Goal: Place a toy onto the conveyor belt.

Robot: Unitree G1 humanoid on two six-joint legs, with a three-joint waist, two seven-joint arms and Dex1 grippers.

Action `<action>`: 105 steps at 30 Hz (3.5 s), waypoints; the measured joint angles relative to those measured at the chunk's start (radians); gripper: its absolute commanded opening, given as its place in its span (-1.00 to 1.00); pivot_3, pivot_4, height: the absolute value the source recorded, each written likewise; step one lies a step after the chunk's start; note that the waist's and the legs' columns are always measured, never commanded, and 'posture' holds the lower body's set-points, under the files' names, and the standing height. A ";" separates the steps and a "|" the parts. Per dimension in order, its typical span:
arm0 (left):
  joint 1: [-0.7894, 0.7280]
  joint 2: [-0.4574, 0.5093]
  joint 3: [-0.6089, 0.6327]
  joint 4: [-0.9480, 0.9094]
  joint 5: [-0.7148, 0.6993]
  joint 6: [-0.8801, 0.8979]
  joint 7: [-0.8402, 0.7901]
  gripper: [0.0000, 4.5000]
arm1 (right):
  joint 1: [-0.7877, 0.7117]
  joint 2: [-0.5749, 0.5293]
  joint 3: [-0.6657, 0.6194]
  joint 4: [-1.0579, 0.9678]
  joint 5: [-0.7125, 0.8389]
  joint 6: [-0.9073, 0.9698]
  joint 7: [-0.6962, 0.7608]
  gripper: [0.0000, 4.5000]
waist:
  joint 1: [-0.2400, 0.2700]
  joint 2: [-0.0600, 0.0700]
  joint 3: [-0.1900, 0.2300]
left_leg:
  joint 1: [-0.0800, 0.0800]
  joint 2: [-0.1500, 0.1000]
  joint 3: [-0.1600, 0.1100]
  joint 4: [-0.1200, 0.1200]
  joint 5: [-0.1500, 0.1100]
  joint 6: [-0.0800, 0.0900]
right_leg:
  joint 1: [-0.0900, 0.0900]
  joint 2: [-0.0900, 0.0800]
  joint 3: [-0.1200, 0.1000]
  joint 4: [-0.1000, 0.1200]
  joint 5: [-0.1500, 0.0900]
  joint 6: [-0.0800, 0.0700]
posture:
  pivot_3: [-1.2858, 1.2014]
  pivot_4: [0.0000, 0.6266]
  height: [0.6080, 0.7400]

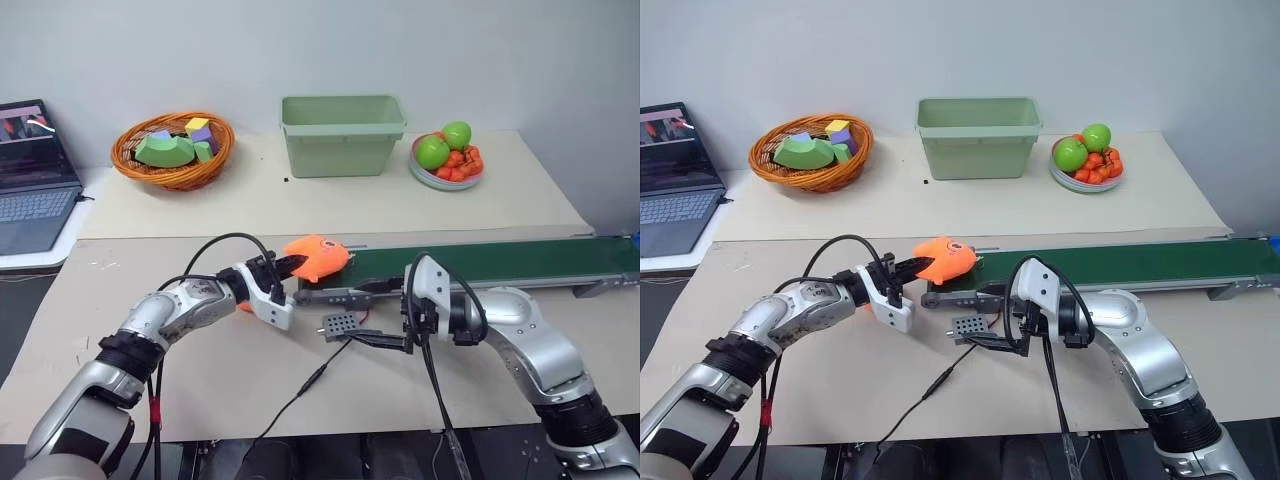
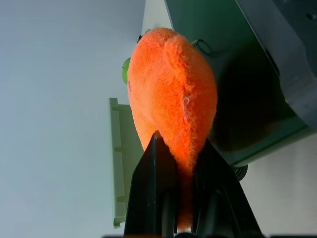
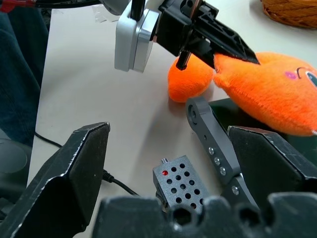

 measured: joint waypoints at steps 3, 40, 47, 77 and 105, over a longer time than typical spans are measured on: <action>0.000 -0.011 -0.003 0.022 -0.002 -0.010 0.000 -0.56 | 0.010 -0.001 -0.009 -0.002 0.006 0.000 -0.001 1.00 | -0.001 0.000 0.000 | 0.000 0.000 0.000 0.000 0.000 0.000 | 0.000 0.000 0.000 0.000 0.000 0.000 | 0.03 -0.52 0.81; 0.221 -0.016 0.356 -0.365 -1.318 1.012 -0.961 0.68 | -0.009 -0.010 -0.020 0.029 0.003 0.000 0.000 1.00 | -0.024 0.000 0.000 | 0.000 0.001 0.000 0.006 0.000 0.001 | 0.000 0.001 0.000 0.003 0.000 0.000 | 0.03 -0.52 0.81; 0.222 -0.015 0.376 -0.413 -1.369 1.090 -1.027 0.68 | -0.009 -0.027 -0.027 0.031 -0.002 0.000 0.000 1.00 | -0.023 0.000 0.000 | 0.001 0.001 0.000 0.006 0.000 0.001 | 0.001 0.000 0.000 0.003 0.000 0.000 | 0.03 -0.52 0.81; 0.222 -0.049 0.373 -0.409 -1.265 1.045 -1.070 0.68 | -0.008 -0.029 -0.034 0.040 -0.005 -0.001 0.003 1.00 | -0.023 0.000 0.000 | 0.001 0.001 0.000 0.005 0.000 0.001 | 0.001 0.000 0.000 0.002 0.000 0.000 | 0.03 -0.52 0.81; 0.222 -0.055 0.395 -0.409 -1.266 1.046 -1.065 0.68 | 0.005 -0.030 -0.034 0.142 -0.045 -0.116 0.043 1.00 | -0.023 0.000 0.000 | 0.001 0.001 0.000 0.005 0.000 0.001 | 0.001 0.000 0.000 0.002 0.000 0.000 | 0.03 -0.52 0.81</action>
